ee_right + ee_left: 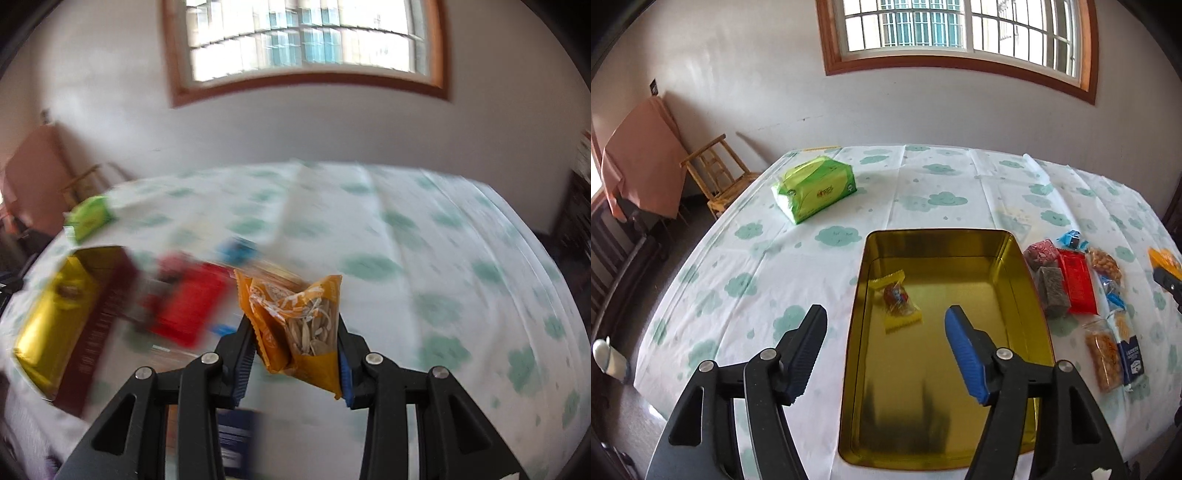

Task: Organize snacks
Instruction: 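Carry the orange bag over the tin and release it with the right gripper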

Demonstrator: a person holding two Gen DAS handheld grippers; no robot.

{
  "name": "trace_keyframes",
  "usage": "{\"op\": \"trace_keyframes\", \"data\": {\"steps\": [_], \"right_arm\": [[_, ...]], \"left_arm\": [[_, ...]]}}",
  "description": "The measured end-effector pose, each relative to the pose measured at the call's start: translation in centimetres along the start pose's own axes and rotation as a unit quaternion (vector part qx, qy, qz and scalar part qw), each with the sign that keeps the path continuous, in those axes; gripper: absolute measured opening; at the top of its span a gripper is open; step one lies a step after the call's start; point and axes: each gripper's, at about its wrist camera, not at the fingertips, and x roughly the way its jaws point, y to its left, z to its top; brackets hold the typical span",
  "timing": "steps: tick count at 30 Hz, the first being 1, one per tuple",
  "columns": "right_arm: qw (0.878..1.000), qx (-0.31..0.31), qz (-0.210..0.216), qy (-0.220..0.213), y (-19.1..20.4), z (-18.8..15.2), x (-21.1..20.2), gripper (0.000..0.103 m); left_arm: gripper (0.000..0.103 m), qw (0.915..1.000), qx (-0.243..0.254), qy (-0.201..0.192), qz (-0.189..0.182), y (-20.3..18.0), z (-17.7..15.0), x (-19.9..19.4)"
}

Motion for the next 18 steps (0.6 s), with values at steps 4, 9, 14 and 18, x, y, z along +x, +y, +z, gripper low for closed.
{"op": "trace_keyframes", "data": {"steps": [4,9,14,18], "right_arm": [[0.997,-0.045,0.060,-0.013,6.2,2.1,-0.8,0.038],[0.990,-0.076,0.116,-0.008,12.2,3.5,-0.3,0.038],[0.986,-0.080,0.146,0.013,16.1,3.7,1.3,0.038],[0.983,-0.087,0.157,0.033,18.7,3.9,3.2,0.038]], "left_arm": [[0.068,0.9999,-0.009,0.002,0.010,0.8,-0.8,-0.4],[0.068,0.9997,-0.011,0.007,0.022,1.8,-1.6,-0.3],[0.069,0.9994,-0.020,0.011,0.026,2.8,-2.0,-0.3],[0.070,0.9992,-0.026,0.012,0.029,3.5,-2.3,-0.2]]}}
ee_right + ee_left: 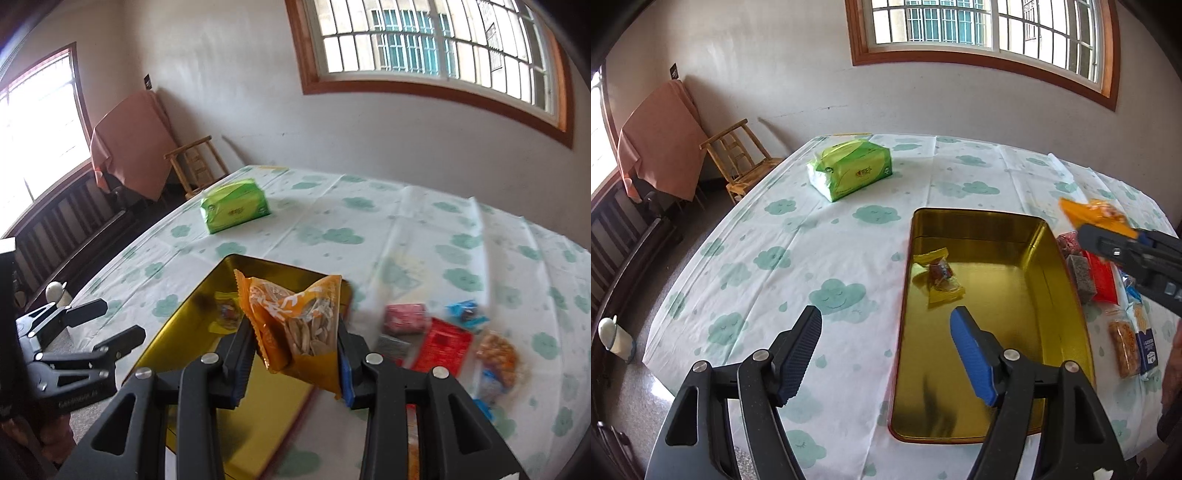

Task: Organize snacks
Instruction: 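Carry the orange bag over the tin and release it with the right gripper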

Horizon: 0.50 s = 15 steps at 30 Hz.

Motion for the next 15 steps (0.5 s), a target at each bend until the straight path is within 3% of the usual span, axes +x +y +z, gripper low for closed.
{"op": "trace_keyframes", "data": {"steps": [15], "right_arm": [[0.998,-0.009,-0.015,0.066,1.3,0.6,7.8,0.038]], "left_arm": [[0.073,0.9999,-0.005,0.010,0.008,1.6,-0.5,1.3]]}}
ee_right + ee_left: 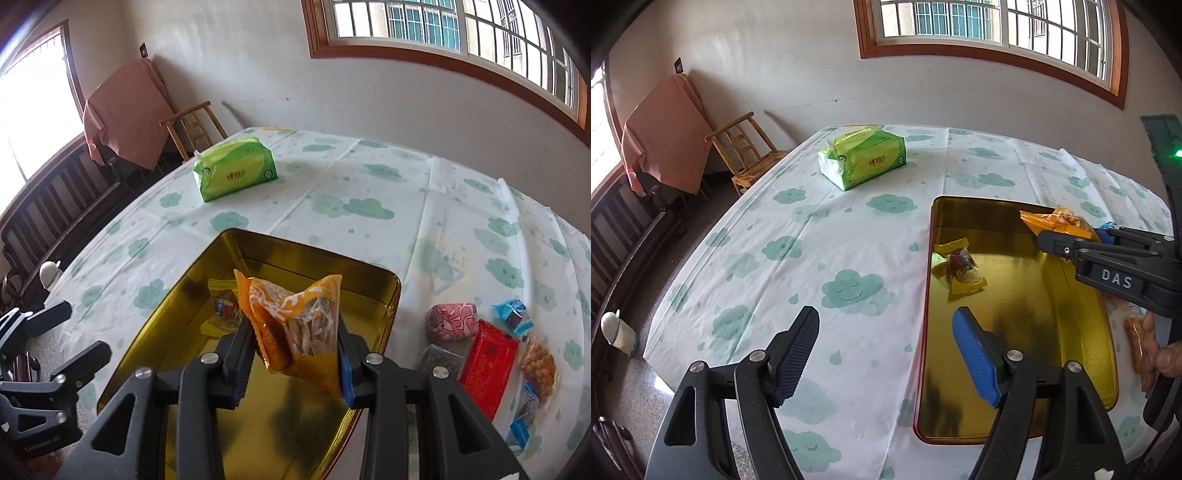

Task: Organize snacks
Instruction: 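Carry the orange bag over the tin and release it with the right gripper, then grasp the peanut-snack bag with the left gripper while the right grasps the blue cracker pack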

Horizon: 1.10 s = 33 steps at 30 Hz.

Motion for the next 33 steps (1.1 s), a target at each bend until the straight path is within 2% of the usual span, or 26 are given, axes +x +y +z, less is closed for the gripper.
{"op": "trace_keyframes", "data": {"steps": [8,14,19,20,21,23,27,31,33], "right_arm": [[1.000,0.006,-0.010,0.024,-0.1,0.6,2.2,0.038],[0.999,0.021,-0.002,0.039,0.1,1.4,3.9,0.039],[0.998,0.034,-0.010,0.043,0.3,1.8,5.0,0.045],[0.998,0.040,-0.009,0.037,0.2,1.9,4.9,0.049],[0.999,0.044,-0.005,0.030,0.1,2.0,4.6,0.056],[0.999,0.050,-0.001,0.021,0.0,2.2,4.3,0.061],[0.998,0.063,0.017,0.007,-0.5,2.1,3.2,0.061],[0.996,0.076,0.039,-0.032,-2.0,0.2,-1.2,0.061],[0.995,0.078,0.022,-0.050,-3.4,-2.2,-4.5,0.061]], "left_arm": [[0.075,1.0000,-0.001,0.001,0.001,0.5,-0.5,0.2],[0.076,1.0000,-0.003,0.004,-0.003,0.6,-0.5,0.2],[0.077,1.0000,-0.002,0.005,-0.001,0.5,-0.7,0.2],[0.077,1.0000,-0.001,0.006,0.000,0.4,-0.7,0.2],[0.077,1.0000,0.000,0.006,0.000,0.4,-0.7,0.2],[0.077,1.0000,0.000,0.006,0.001,0.2,-0.8,0.1],[0.077,1.0000,0.002,0.005,0.001,0.0,-0.7,-0.2],[0.077,0.9999,0.011,-0.009,-0.004,-0.2,-0.7,-1.3],[0.077,0.9997,0.020,-0.014,-0.007,-0.6,-0.7,-1.8]]}}
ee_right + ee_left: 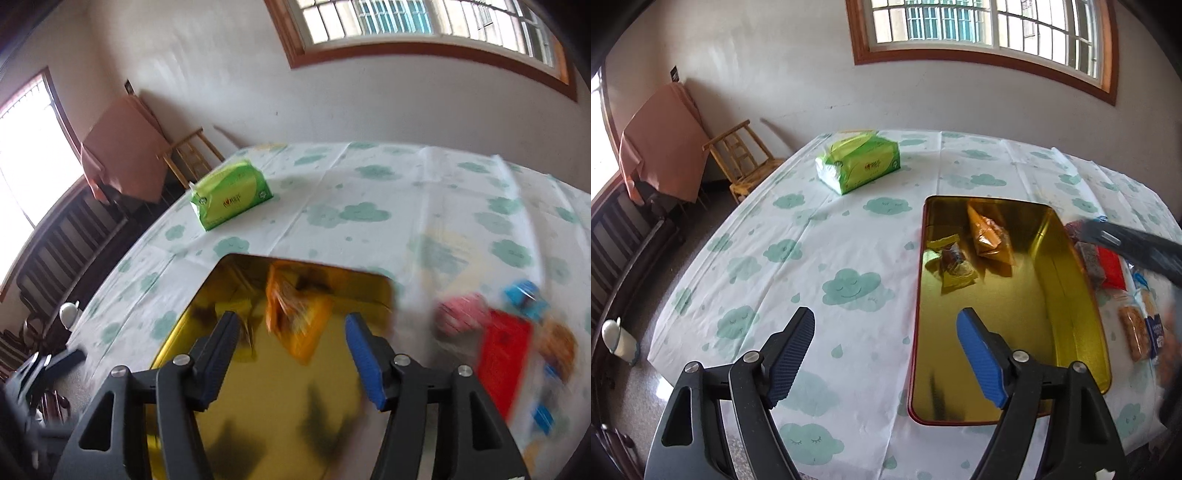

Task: Organize snacks
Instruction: 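Grasp the peanut-snack bag with the left gripper while the right grasps the blue cracker pack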

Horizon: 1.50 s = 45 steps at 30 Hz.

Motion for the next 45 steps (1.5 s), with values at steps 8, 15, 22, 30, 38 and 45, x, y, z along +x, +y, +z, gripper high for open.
{"op": "trace_keyframes", "data": {"steps": [8,15,22,30,38,45], "right_arm": [[0.984,-0.001,-0.173,0.029,-9.1,-9.5,-11.0,0.075],[0.984,0.047,-0.165,0.038,-12.6,-10.5,-10.5,0.075],[0.980,0.058,-0.173,0.073,-14.3,-10.0,-6.4,0.057],[0.978,0.024,-0.178,0.104,-13.2,-10.4,-4.8,0.057],[0.976,0.022,-0.196,0.090,-16.6,-11.7,-7.0,0.051],[0.948,0.121,-0.290,0.052,-27.8,-13.5,-12.8,0.051]], "left_arm": [[0.077,0.9986,0.027,-0.004,-0.046,-3.4,0.7,-1.9],[0.077,0.9947,0.059,0.000,-0.084,-7.8,1.1,-3.9],[0.078,0.9918,0.091,0.002,-0.090,-11.2,1.0,-4.9],[0.078,0.9885,0.110,0.009,-0.103,-14.3,1.7,-4.6],[0.078,0.9787,0.135,0.030,-0.152,-17.9,2.4,-4.2],[0.077,0.9628,0.137,0.104,-0.208,-23.3,2.6,-0.6]]}}
